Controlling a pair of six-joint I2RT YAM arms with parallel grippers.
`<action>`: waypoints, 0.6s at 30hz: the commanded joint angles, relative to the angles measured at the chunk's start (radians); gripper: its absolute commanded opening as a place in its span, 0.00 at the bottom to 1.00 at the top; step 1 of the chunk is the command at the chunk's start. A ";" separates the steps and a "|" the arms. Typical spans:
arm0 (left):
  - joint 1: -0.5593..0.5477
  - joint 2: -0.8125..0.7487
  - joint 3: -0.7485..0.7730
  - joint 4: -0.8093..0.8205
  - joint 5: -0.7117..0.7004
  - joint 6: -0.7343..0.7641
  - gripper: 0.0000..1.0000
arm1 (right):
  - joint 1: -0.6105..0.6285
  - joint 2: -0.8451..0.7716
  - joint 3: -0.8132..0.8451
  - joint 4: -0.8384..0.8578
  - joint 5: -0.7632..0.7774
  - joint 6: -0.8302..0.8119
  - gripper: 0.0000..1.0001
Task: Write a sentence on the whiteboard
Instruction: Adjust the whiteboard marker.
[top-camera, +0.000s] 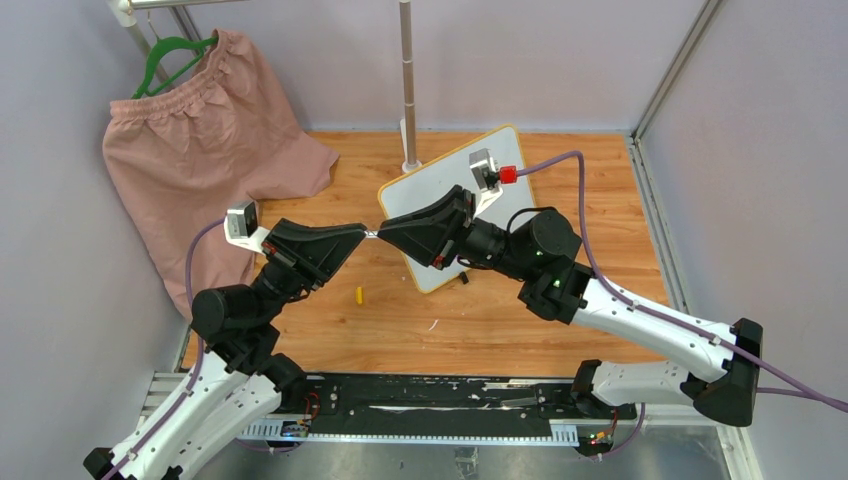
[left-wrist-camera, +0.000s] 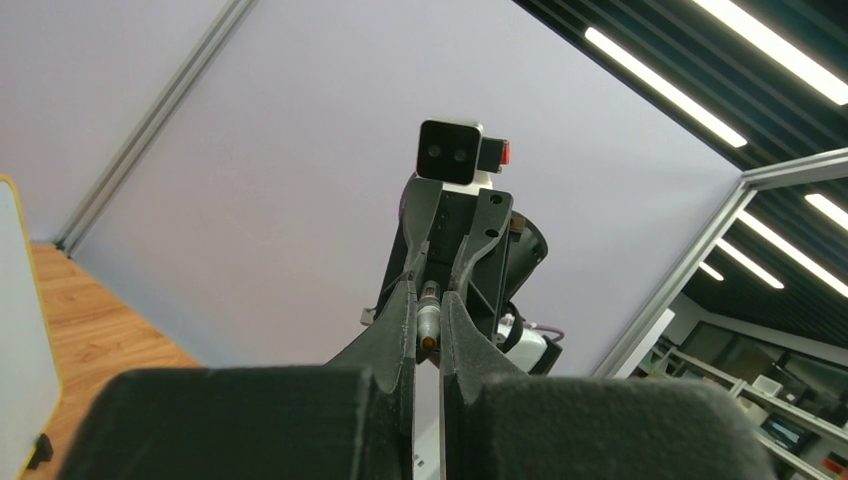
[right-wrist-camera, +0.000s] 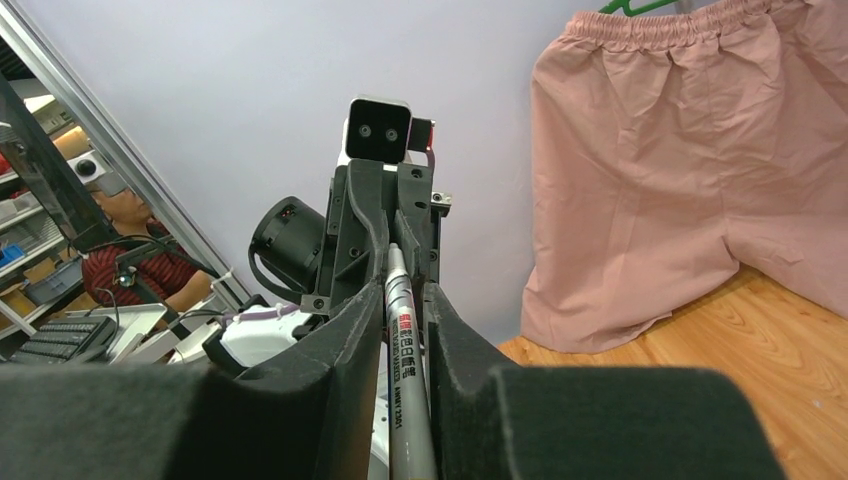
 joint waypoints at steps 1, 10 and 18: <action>-0.003 0.007 0.028 0.025 0.002 0.022 0.00 | 0.012 -0.006 0.033 -0.009 -0.008 -0.009 0.26; -0.003 0.022 0.038 0.026 0.015 0.025 0.00 | 0.012 -0.017 0.026 -0.014 -0.009 -0.018 0.08; -0.003 0.039 0.039 0.026 0.034 0.017 0.06 | 0.012 -0.018 0.025 -0.017 -0.015 -0.020 0.00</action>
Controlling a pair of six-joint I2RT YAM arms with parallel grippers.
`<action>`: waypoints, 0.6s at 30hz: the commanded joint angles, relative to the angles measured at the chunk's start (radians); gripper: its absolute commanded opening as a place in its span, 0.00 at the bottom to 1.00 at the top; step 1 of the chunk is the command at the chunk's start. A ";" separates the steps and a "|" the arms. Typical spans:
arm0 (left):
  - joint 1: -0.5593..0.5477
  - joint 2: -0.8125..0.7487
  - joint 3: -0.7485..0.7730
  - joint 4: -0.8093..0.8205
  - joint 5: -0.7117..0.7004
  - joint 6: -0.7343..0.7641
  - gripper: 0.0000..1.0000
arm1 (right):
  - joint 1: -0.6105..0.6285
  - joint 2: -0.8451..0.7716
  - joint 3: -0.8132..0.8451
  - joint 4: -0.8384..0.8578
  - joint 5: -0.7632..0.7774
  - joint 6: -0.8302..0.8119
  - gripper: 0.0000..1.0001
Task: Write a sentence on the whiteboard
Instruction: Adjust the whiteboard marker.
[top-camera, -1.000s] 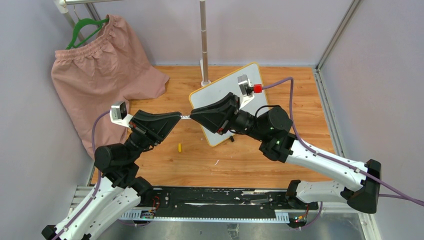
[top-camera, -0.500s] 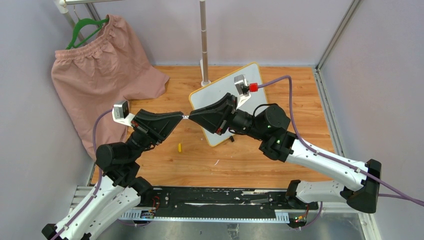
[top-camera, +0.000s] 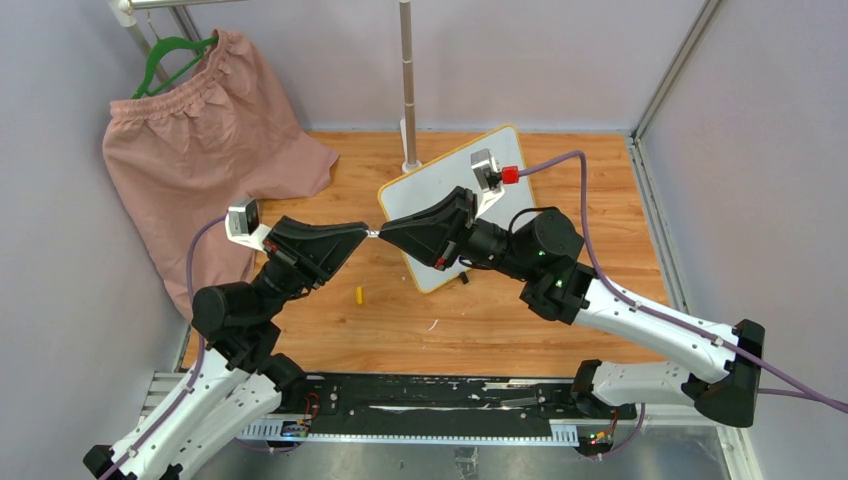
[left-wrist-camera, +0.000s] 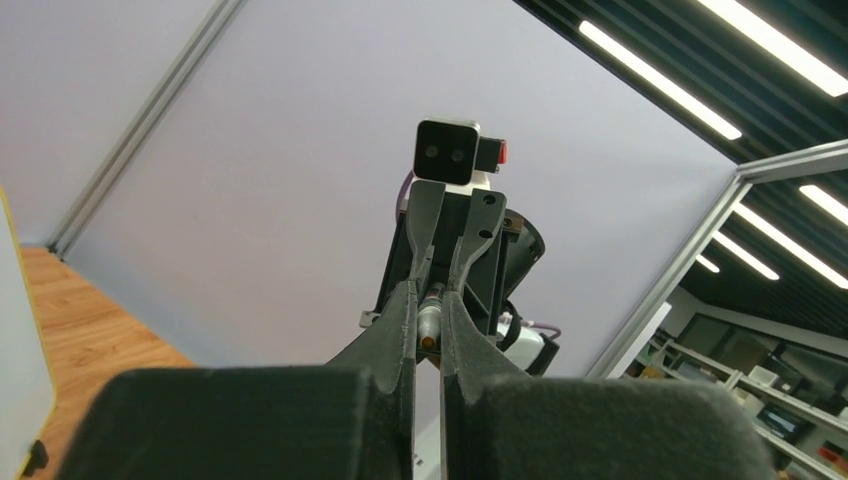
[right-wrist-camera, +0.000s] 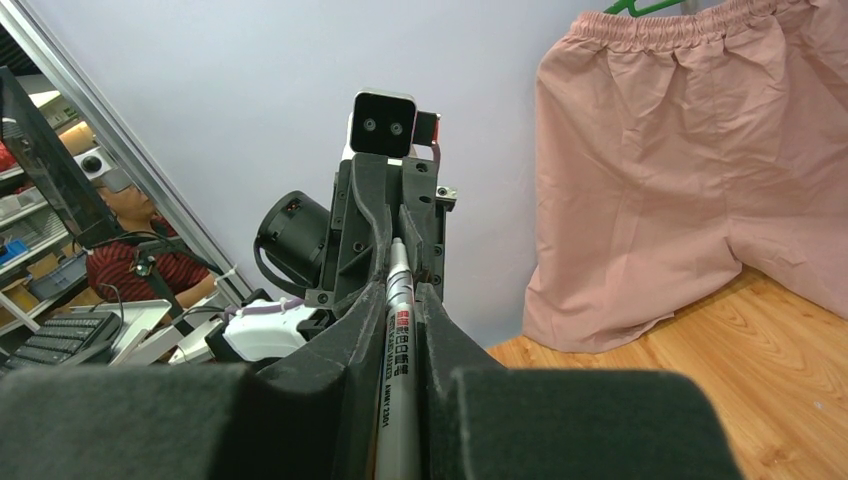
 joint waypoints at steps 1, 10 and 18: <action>-0.003 0.019 0.026 0.012 0.020 0.017 0.20 | 0.012 -0.015 0.019 -0.004 -0.004 -0.018 0.00; -0.004 0.003 -0.011 0.003 0.035 0.061 0.98 | 0.012 -0.153 -0.035 -0.135 0.117 -0.118 0.00; -0.003 -0.103 -0.024 -0.486 -0.065 0.393 1.00 | 0.013 -0.538 -0.210 -0.533 0.581 -0.285 0.00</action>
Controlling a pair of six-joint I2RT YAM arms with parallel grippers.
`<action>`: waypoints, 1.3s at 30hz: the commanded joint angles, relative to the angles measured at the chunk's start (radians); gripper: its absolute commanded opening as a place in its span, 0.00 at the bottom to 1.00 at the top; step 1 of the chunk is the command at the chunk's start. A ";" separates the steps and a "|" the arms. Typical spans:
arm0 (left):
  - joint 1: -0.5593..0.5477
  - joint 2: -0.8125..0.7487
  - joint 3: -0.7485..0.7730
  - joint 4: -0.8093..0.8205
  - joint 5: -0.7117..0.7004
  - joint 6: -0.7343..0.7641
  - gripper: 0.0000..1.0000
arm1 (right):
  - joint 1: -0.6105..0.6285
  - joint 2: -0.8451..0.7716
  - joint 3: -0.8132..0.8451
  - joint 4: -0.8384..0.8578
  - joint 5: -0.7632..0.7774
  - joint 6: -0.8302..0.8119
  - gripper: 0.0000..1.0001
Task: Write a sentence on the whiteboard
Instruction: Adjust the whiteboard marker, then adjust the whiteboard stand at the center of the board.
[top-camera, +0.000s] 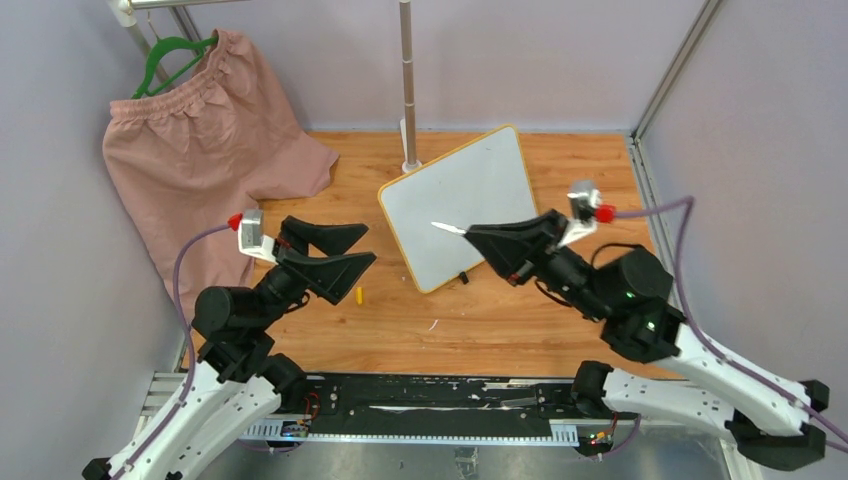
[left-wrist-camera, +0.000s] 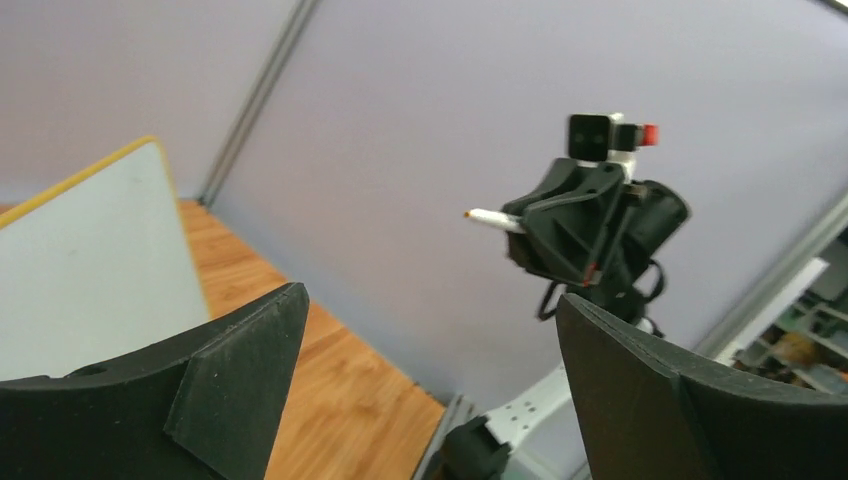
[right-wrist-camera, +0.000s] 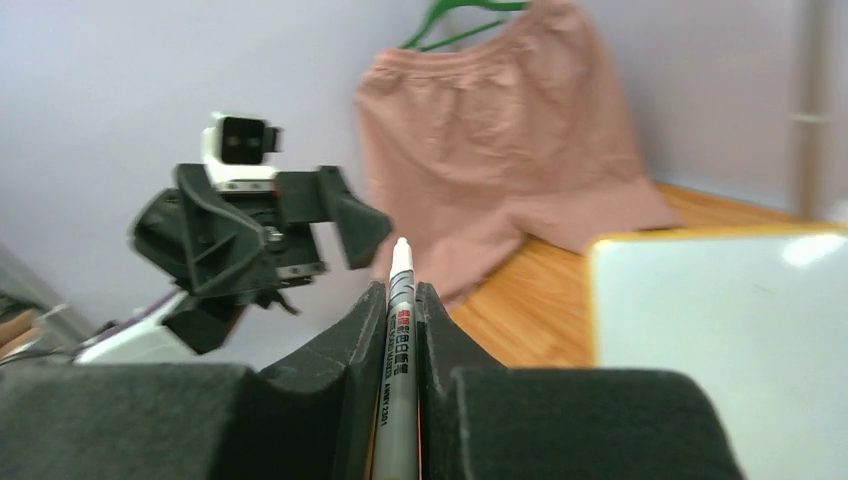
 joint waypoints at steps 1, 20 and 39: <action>-0.003 -0.022 -0.023 -0.331 -0.106 0.208 1.00 | 0.012 -0.227 -0.123 -0.273 0.367 -0.112 0.00; -0.465 0.577 0.039 -0.396 -0.657 0.239 0.85 | 0.012 -0.497 -0.262 -0.555 0.661 -0.146 0.00; -0.643 1.322 0.559 -0.487 -0.902 0.090 0.70 | 0.012 -0.627 -0.131 -0.667 0.766 -0.245 0.00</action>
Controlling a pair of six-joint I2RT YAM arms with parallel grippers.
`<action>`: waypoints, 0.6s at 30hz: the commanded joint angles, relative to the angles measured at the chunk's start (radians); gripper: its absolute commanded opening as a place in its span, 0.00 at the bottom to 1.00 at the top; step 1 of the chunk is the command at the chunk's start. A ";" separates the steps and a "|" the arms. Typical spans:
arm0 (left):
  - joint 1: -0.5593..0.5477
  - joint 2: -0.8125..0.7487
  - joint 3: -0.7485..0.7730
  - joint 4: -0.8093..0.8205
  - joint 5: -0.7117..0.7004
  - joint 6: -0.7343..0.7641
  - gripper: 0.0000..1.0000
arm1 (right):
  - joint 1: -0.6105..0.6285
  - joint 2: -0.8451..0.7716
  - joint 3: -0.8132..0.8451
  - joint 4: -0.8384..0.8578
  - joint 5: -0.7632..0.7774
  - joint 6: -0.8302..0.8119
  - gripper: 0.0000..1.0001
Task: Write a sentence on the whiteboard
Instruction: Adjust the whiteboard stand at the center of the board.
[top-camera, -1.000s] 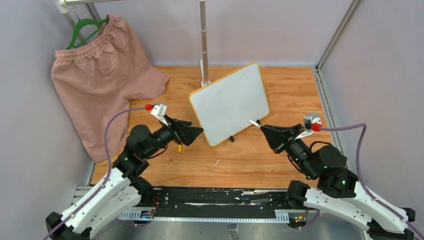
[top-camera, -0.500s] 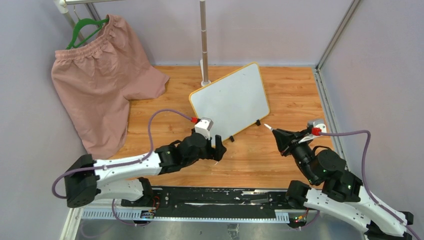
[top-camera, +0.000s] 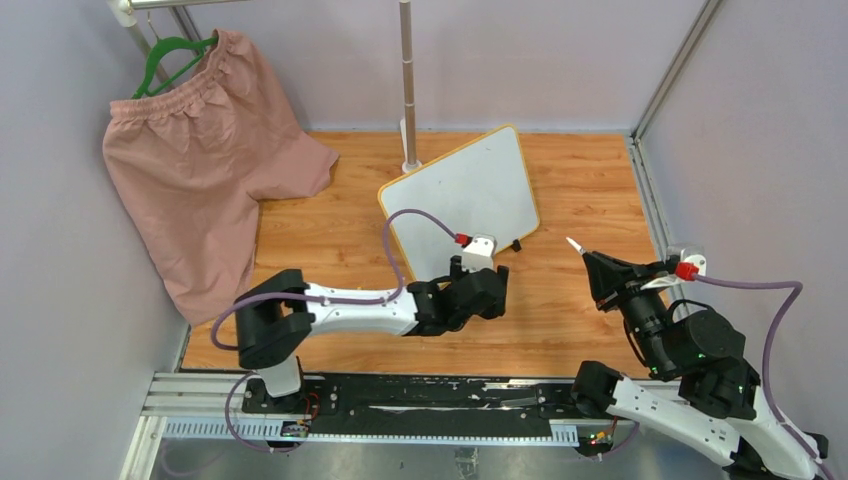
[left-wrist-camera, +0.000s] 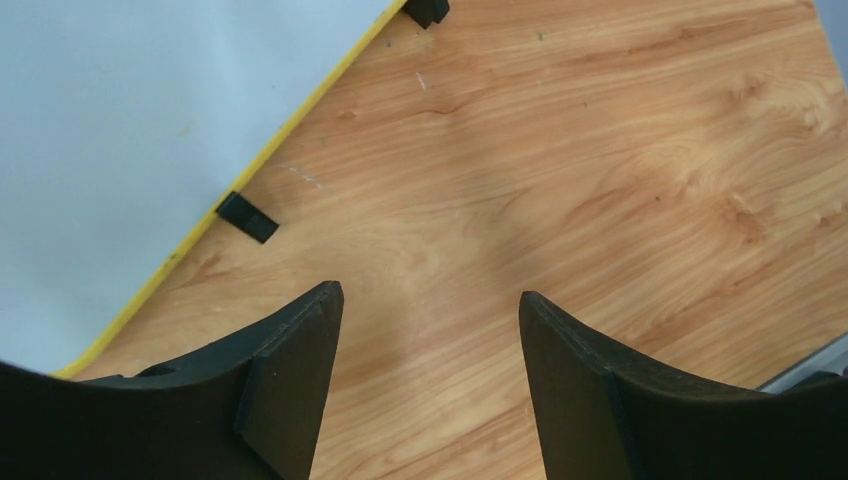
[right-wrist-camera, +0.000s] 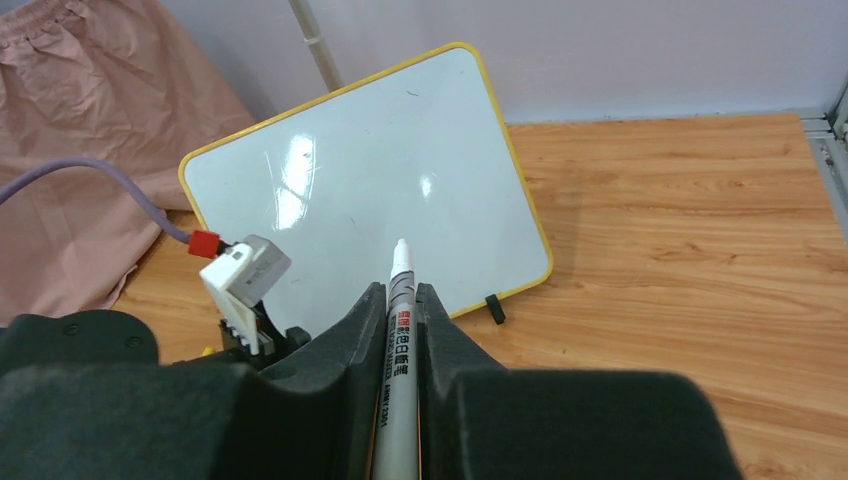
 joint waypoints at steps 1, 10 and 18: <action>-0.005 0.127 0.113 -0.063 -0.030 -0.006 0.68 | 0.012 -0.026 0.041 -0.013 0.026 -0.052 0.00; -0.004 0.277 0.208 -0.068 -0.011 0.038 0.51 | 0.012 -0.041 0.055 -0.037 0.011 -0.049 0.00; 0.000 0.336 0.210 -0.062 -0.106 0.100 0.48 | 0.012 -0.035 0.028 -0.032 0.001 -0.020 0.00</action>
